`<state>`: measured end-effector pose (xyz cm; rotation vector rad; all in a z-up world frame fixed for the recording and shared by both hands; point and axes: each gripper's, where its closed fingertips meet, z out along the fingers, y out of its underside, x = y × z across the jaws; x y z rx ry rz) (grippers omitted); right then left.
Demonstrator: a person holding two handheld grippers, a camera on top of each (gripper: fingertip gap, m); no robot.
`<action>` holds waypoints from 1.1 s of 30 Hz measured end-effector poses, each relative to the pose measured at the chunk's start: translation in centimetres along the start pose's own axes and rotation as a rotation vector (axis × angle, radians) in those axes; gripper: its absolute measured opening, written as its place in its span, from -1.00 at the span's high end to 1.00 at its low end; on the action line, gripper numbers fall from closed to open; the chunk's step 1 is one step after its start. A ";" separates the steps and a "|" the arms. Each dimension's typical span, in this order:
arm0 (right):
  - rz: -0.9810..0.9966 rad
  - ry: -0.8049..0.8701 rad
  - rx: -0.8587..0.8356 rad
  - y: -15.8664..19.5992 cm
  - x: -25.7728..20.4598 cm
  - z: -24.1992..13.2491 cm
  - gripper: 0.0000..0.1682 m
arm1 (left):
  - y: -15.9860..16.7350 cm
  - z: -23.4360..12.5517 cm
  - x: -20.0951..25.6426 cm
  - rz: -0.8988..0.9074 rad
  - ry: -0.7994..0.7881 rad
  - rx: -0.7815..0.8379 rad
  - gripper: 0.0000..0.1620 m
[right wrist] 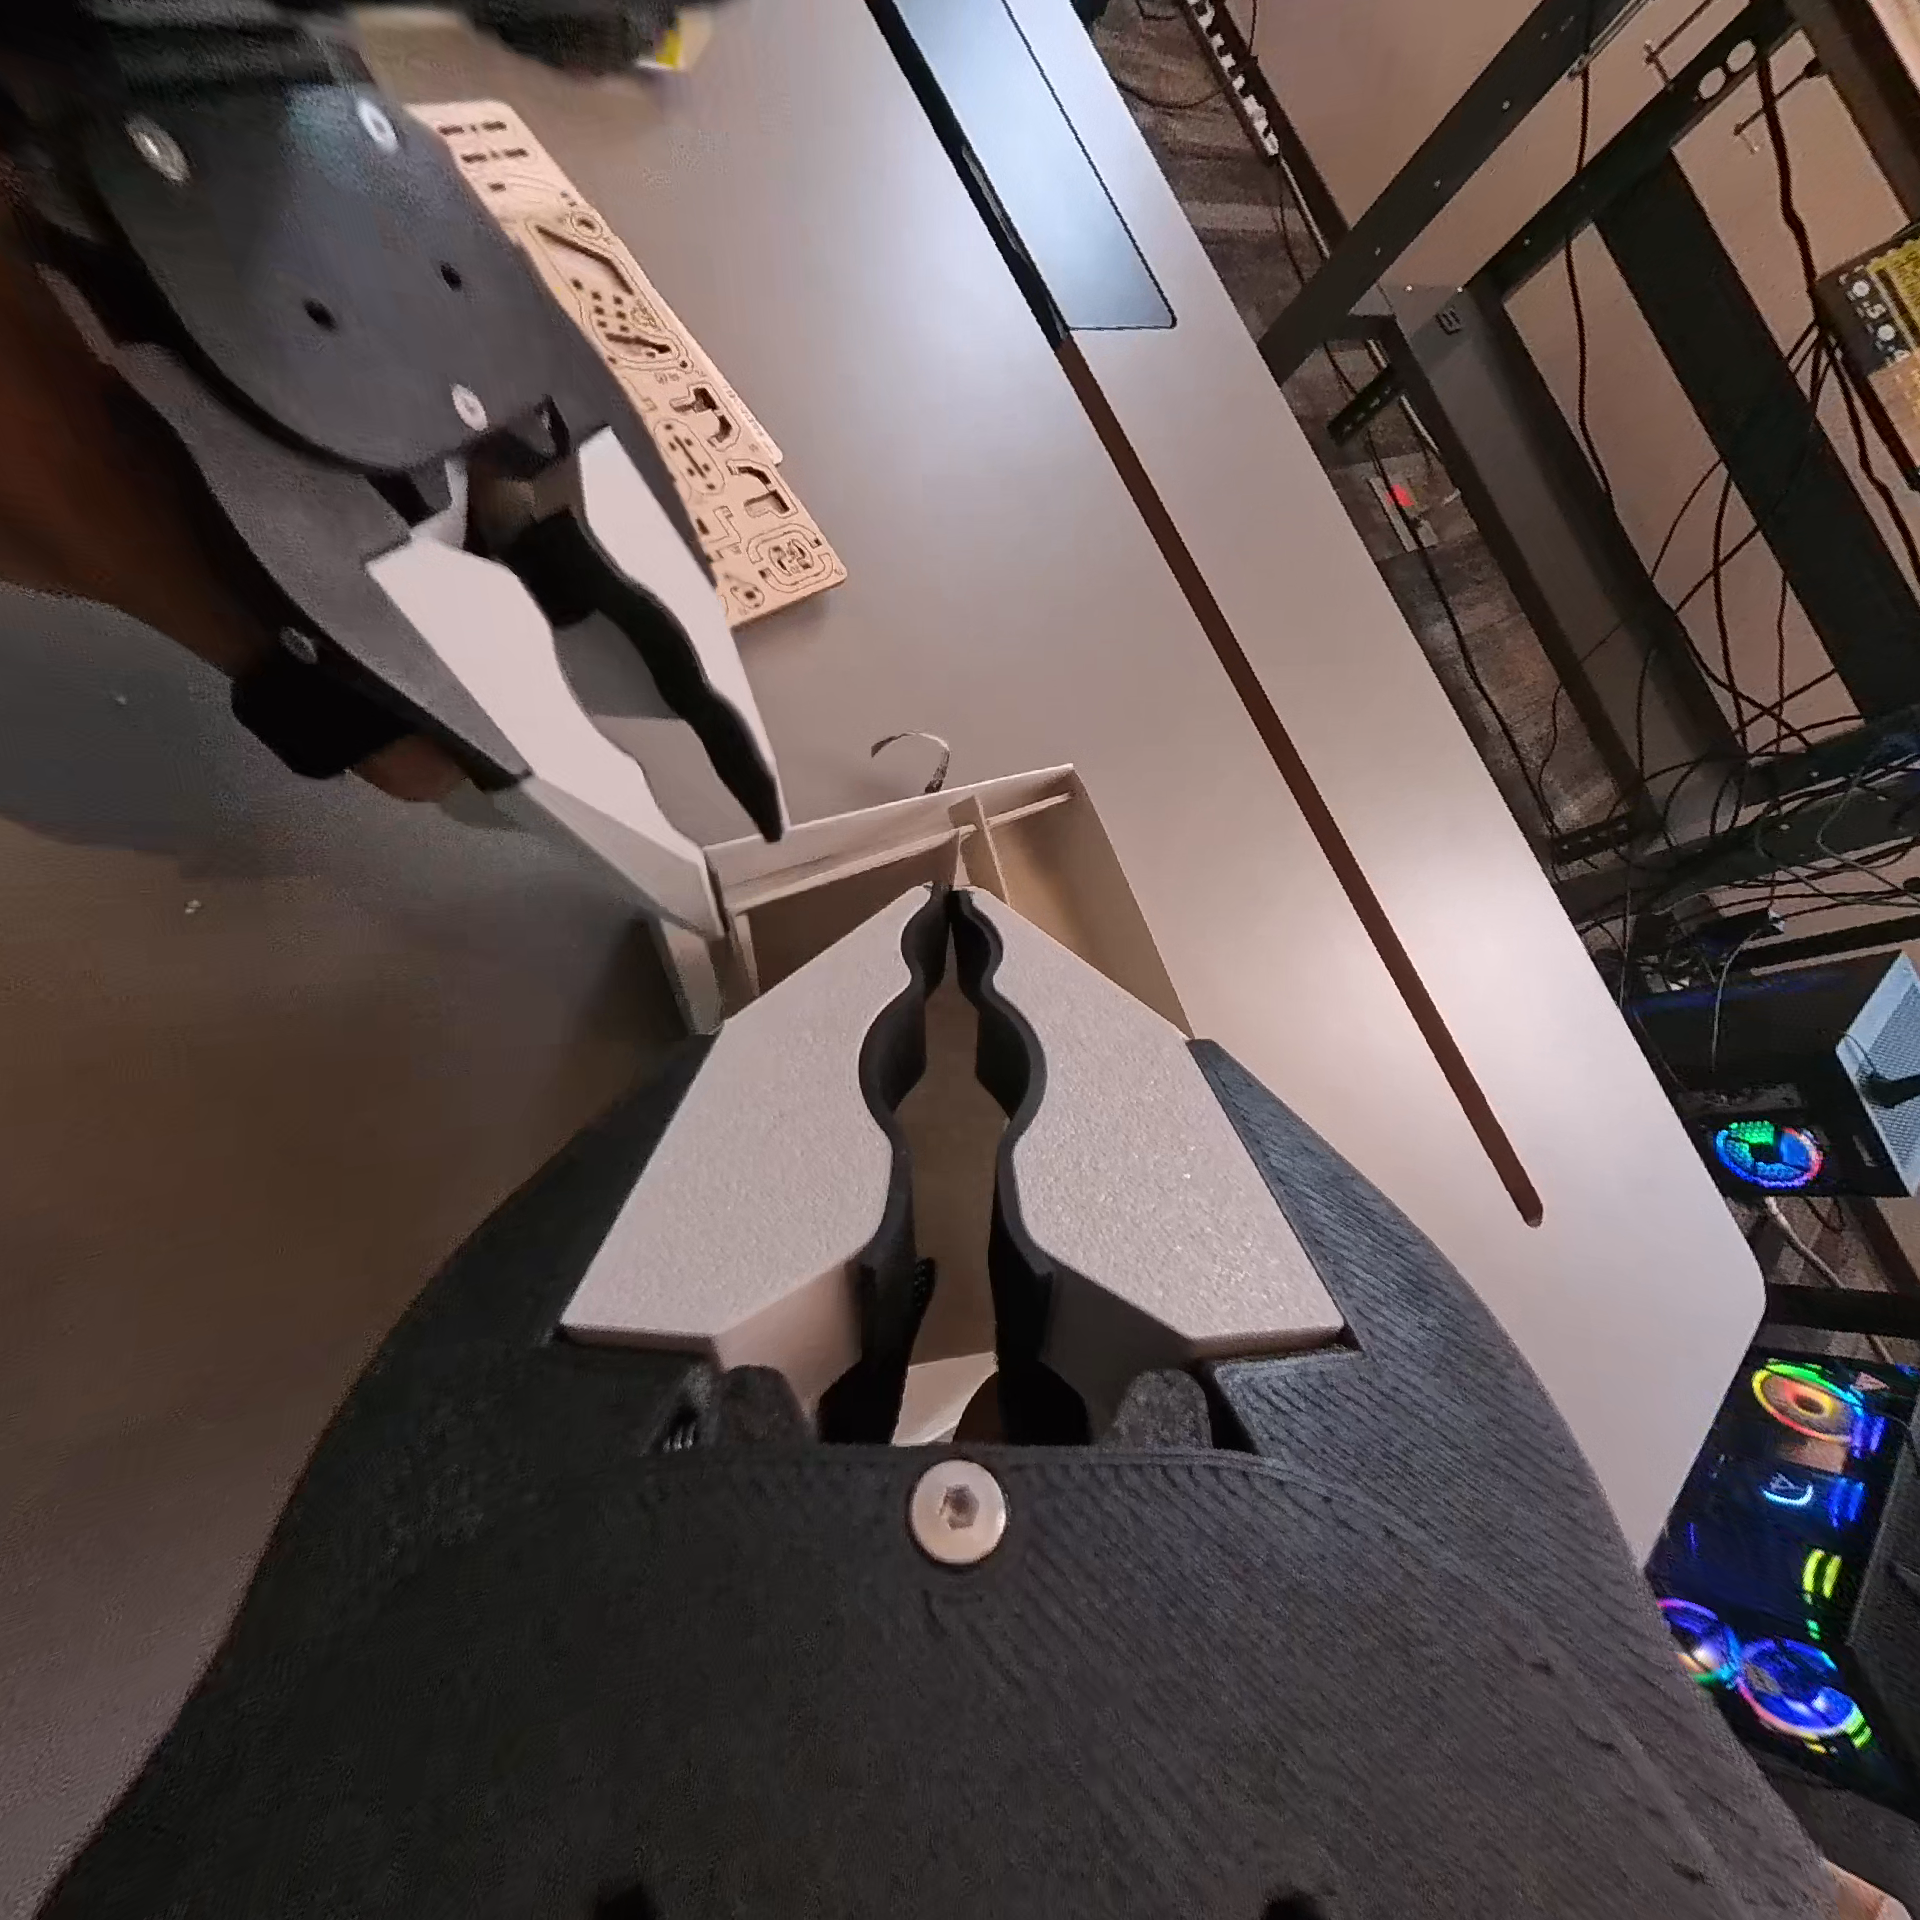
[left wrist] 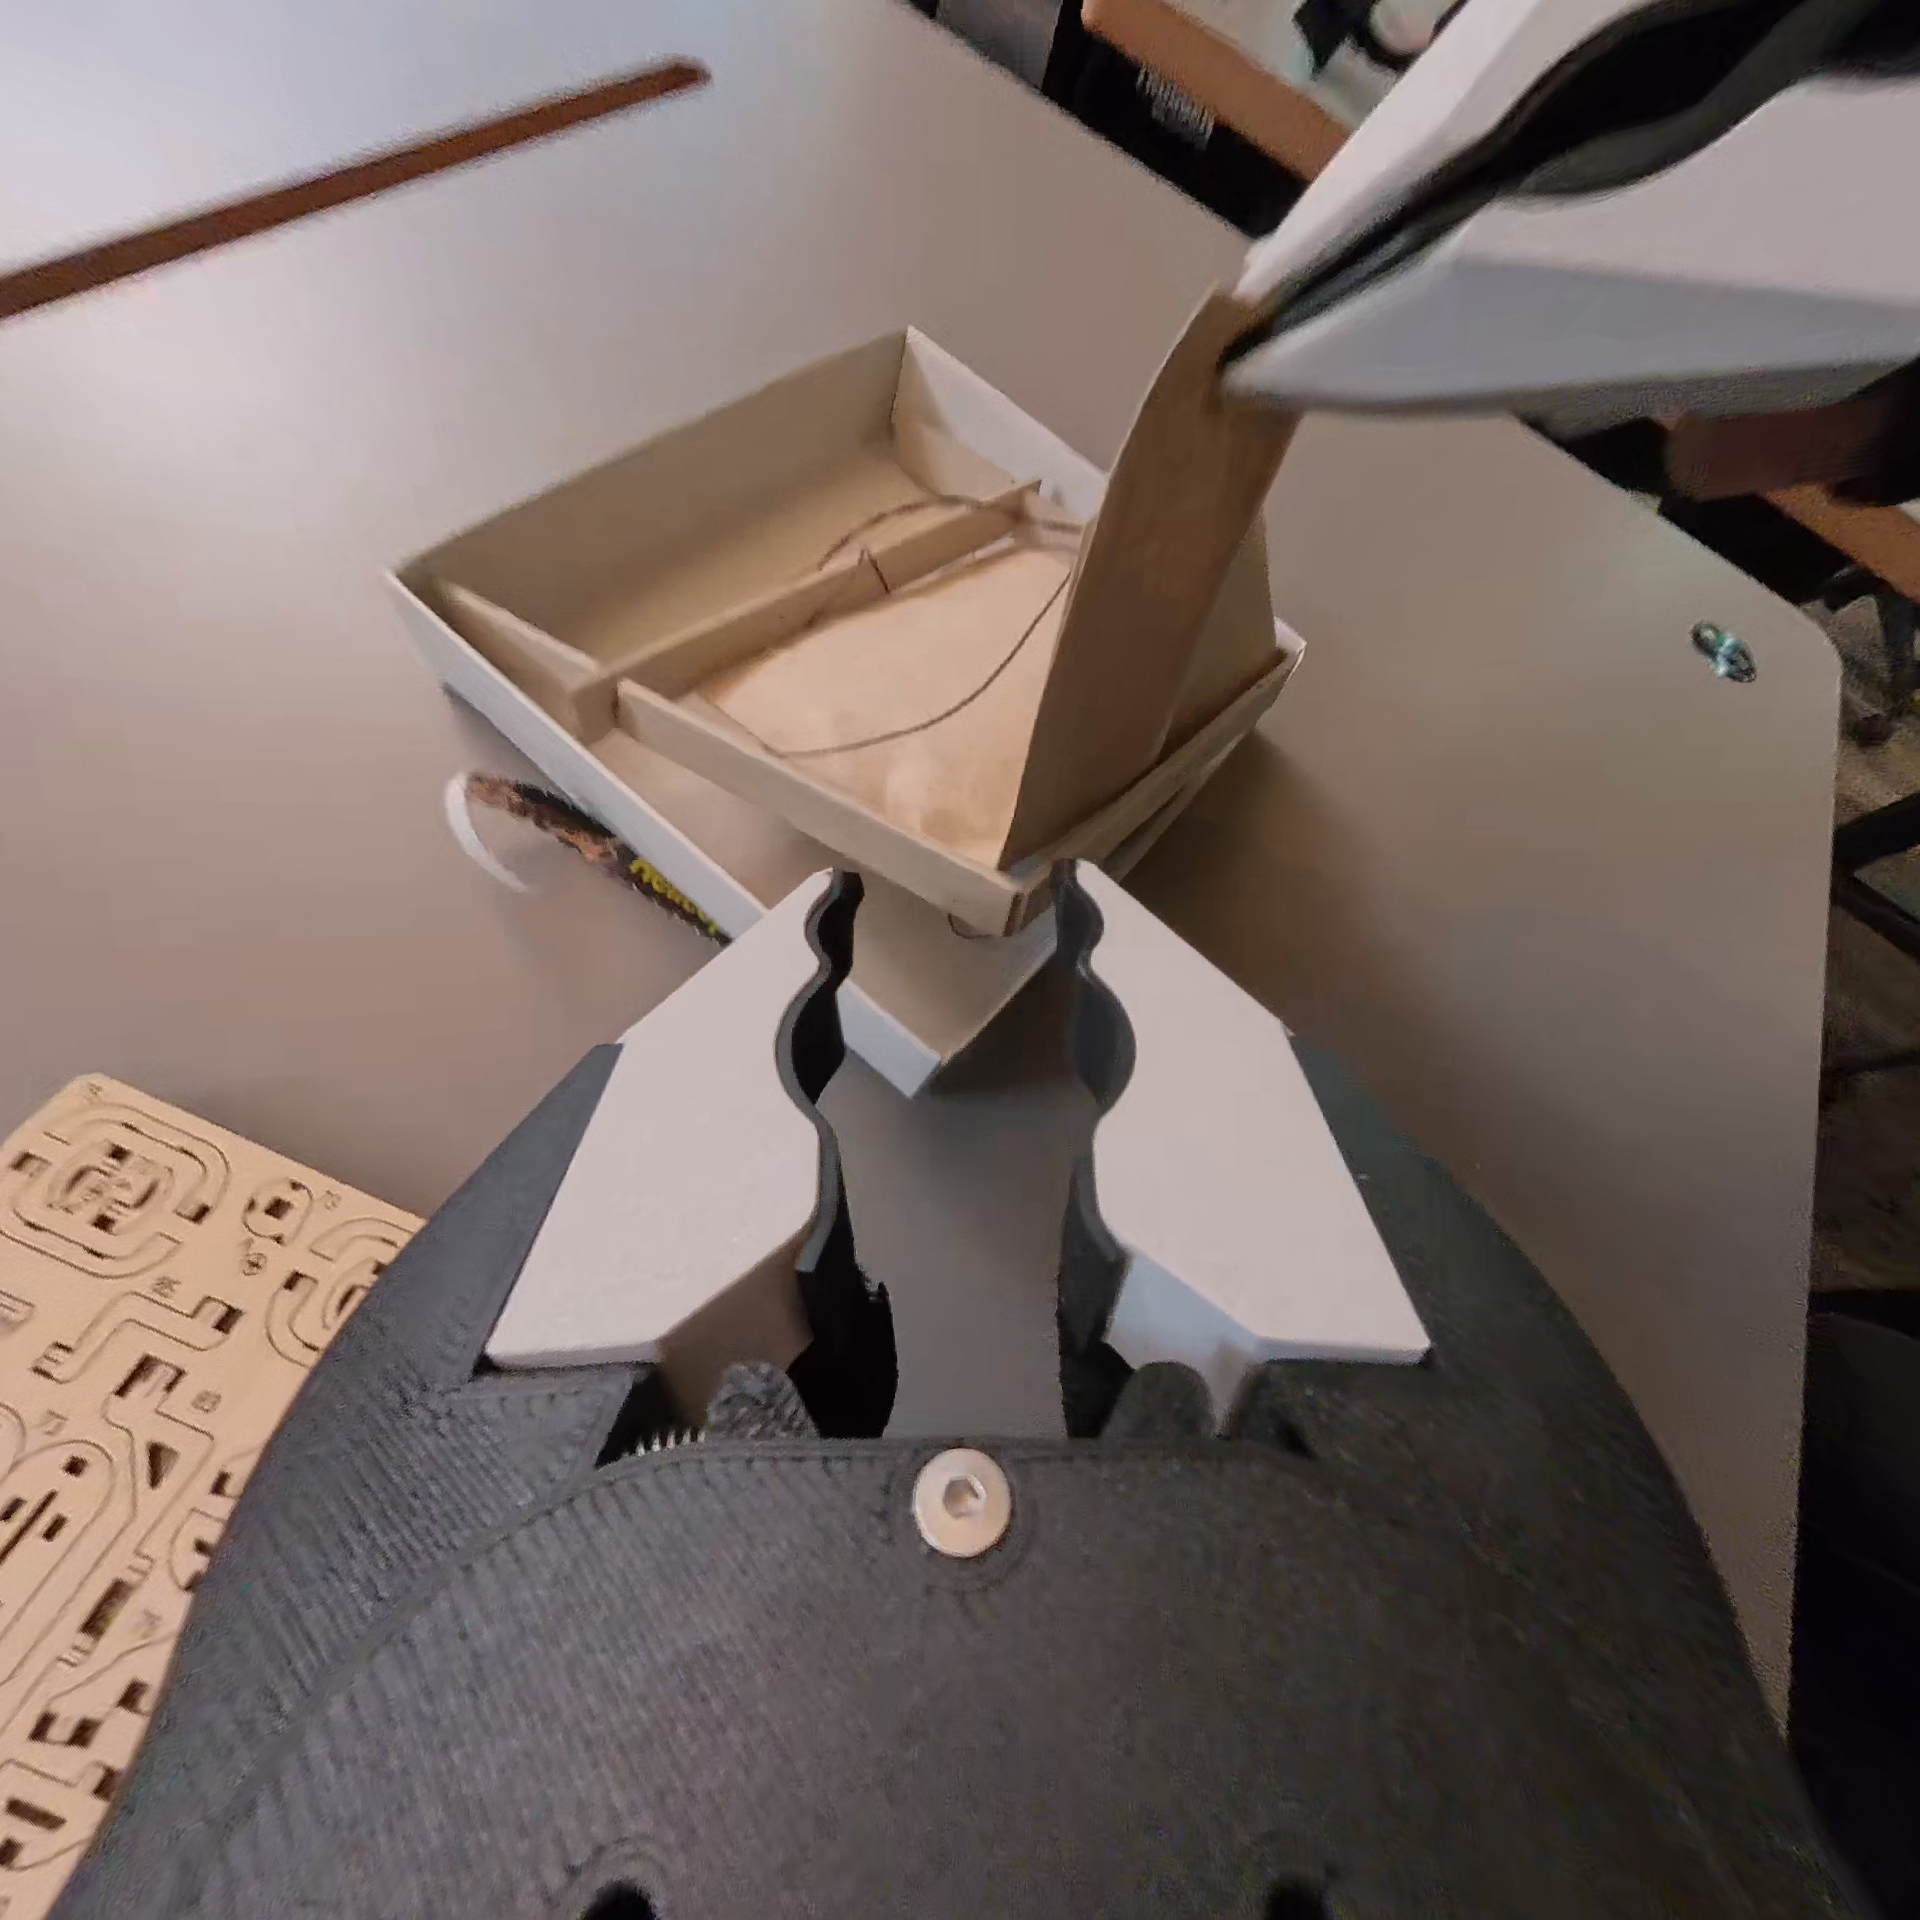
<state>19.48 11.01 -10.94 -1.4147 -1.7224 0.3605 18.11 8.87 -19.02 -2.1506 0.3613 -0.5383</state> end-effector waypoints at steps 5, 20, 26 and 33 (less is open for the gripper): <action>0.000 -0.006 0.004 -0.1 -0.2 0.3 1.00 | -1.3 0.7 1.3 0.101 0.045 0.068 0.50; -0.012 0.028 0.036 -1.0 0.7 -0.9 1.00 | 0.8 2.0 0.7 0.016 0.060 0.021 0.49; 0.010 -0.006 0.044 -2.2 0.0 -1.3 1.00 | -0.8 0.7 1.5 -0.086 0.144 0.095 0.37; 0.180 -0.123 0.137 -4.1 -0.4 -0.8 1.00 | -1.1 0.3 2.5 -0.224 0.275 0.143 0.36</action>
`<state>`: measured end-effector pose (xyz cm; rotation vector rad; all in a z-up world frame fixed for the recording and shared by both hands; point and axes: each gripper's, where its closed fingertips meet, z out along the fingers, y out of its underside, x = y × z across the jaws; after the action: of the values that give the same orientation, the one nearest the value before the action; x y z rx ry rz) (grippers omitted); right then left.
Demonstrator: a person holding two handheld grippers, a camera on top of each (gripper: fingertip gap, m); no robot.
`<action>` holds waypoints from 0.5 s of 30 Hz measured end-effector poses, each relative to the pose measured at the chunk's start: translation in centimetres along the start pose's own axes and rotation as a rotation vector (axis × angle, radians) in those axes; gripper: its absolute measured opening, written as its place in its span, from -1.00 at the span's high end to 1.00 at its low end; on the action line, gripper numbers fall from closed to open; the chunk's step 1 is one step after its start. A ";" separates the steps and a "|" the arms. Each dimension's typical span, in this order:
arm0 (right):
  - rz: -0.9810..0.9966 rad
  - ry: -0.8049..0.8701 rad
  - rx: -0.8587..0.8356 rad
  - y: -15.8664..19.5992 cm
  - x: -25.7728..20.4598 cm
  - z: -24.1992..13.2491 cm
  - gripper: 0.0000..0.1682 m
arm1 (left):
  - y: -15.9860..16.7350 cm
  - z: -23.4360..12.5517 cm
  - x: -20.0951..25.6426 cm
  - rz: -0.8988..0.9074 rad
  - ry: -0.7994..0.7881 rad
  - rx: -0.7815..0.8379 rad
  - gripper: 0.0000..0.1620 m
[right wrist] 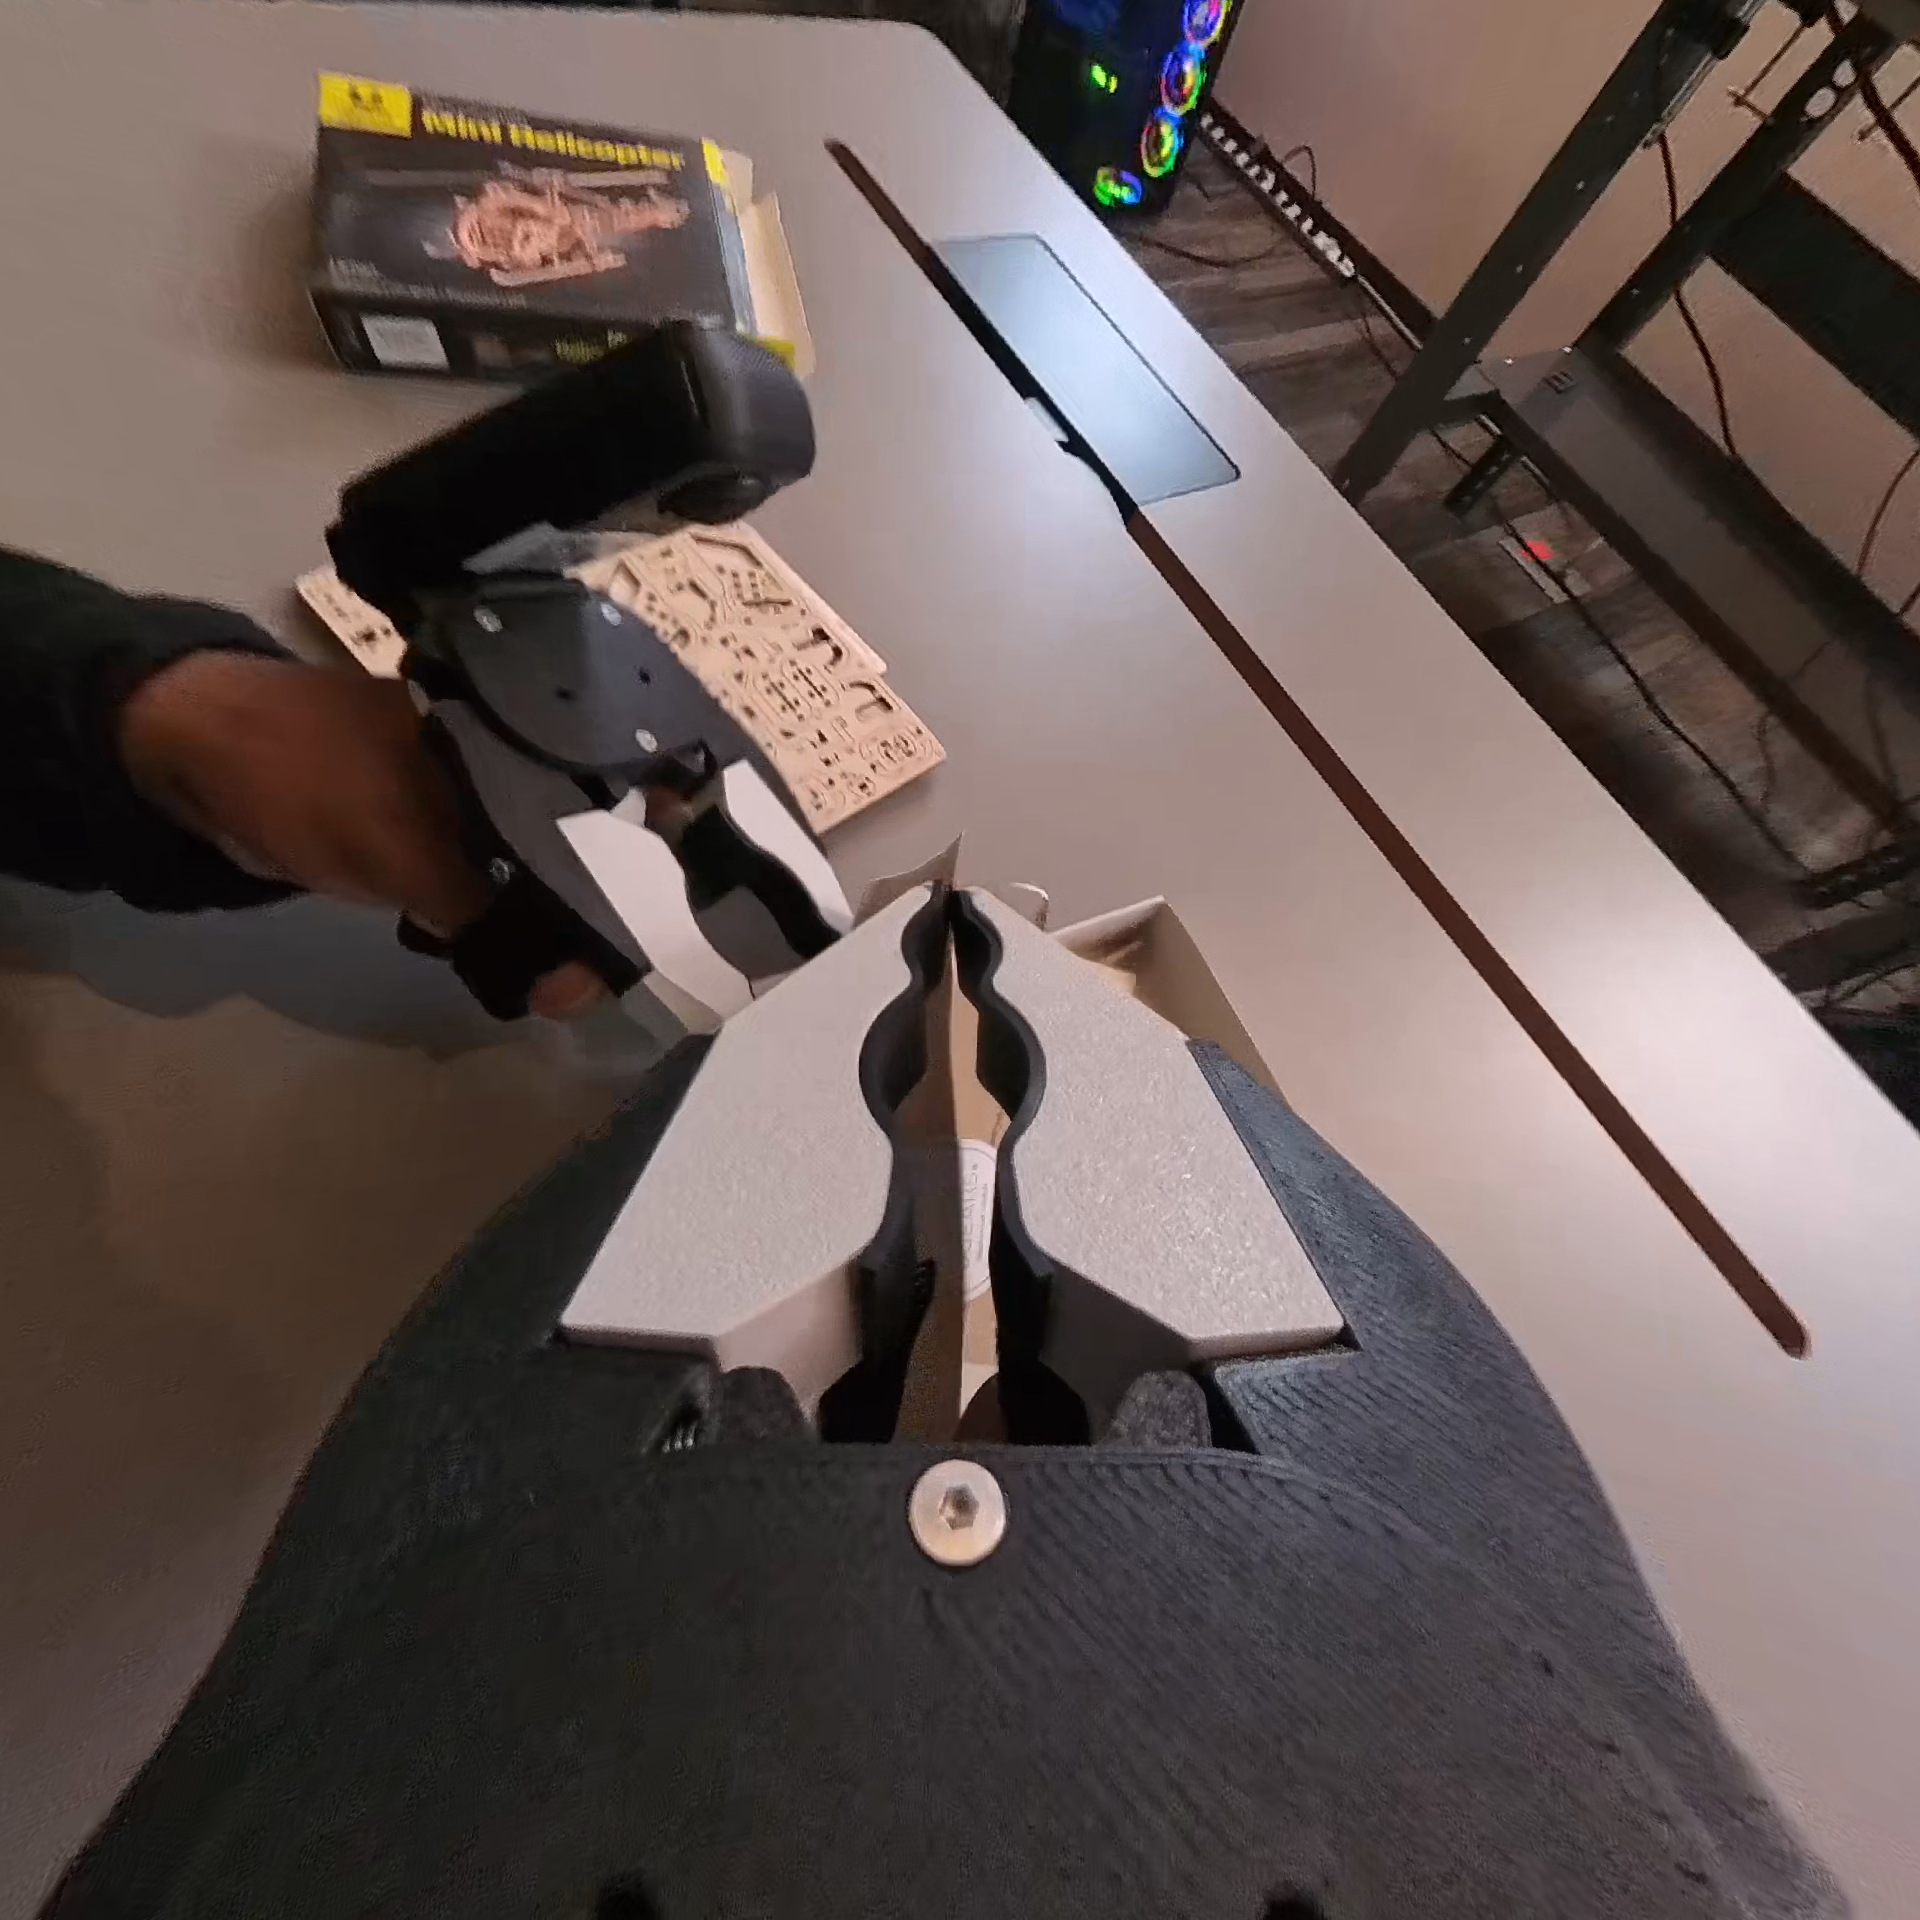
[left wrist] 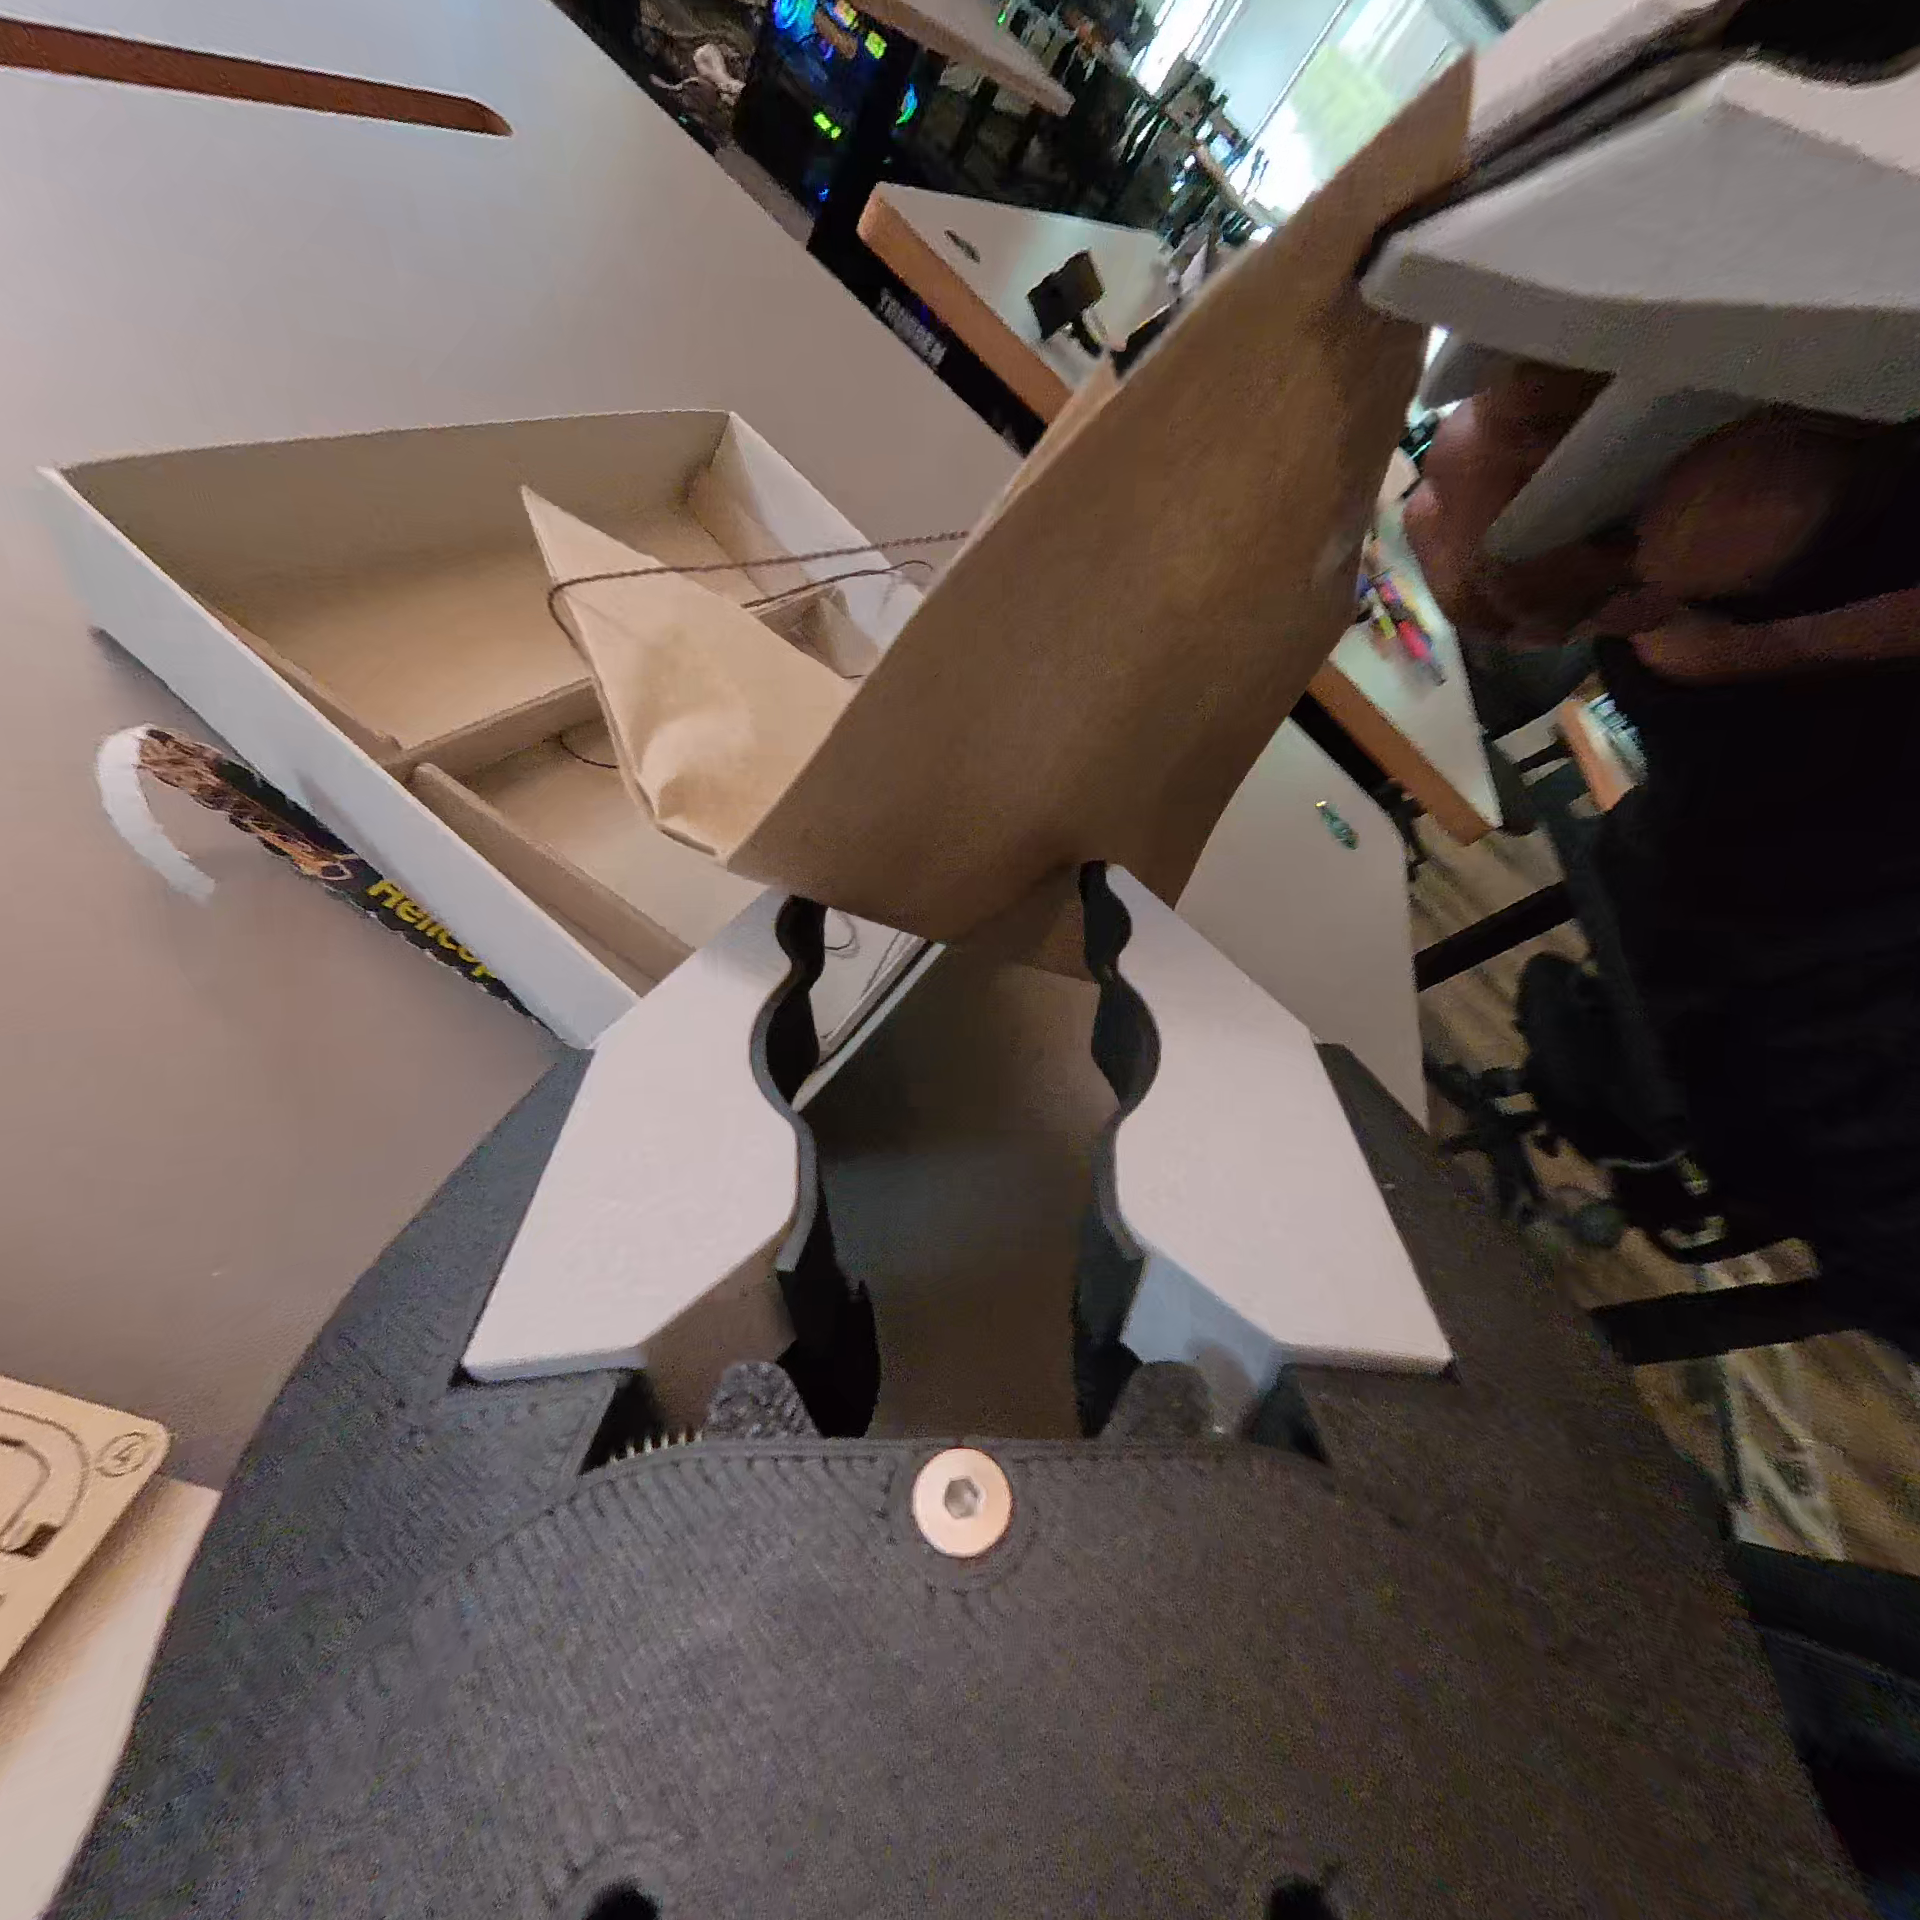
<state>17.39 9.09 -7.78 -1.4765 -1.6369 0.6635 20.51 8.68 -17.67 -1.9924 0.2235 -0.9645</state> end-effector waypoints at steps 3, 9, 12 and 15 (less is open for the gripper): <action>0.093 0.006 0.065 -0.6 1.0 0.4 1.00 | -0.3 -0.2 0.5 -0.053 0.062 0.036 0.36; 0.296 0.010 0.197 -2.4 1.5 2.5 1.00 | -1.1 -0.5 -0.4 -0.141 0.078 0.097 0.40; 0.287 0.086 0.156 -1.6 1.9 3.2 1.00 | -0.4 -1.0 -1.4 -0.140 0.030 0.072 0.42; 0.298 0.164 0.119 -0.8 2.8 2.8 1.00 | -0.3 -1.8 -1.6 -0.101 -0.011 0.065 0.41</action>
<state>14.63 12.10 -8.00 -1.6568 -1.2443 0.7665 18.08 8.52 -17.78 -1.9640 0.0843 -1.0114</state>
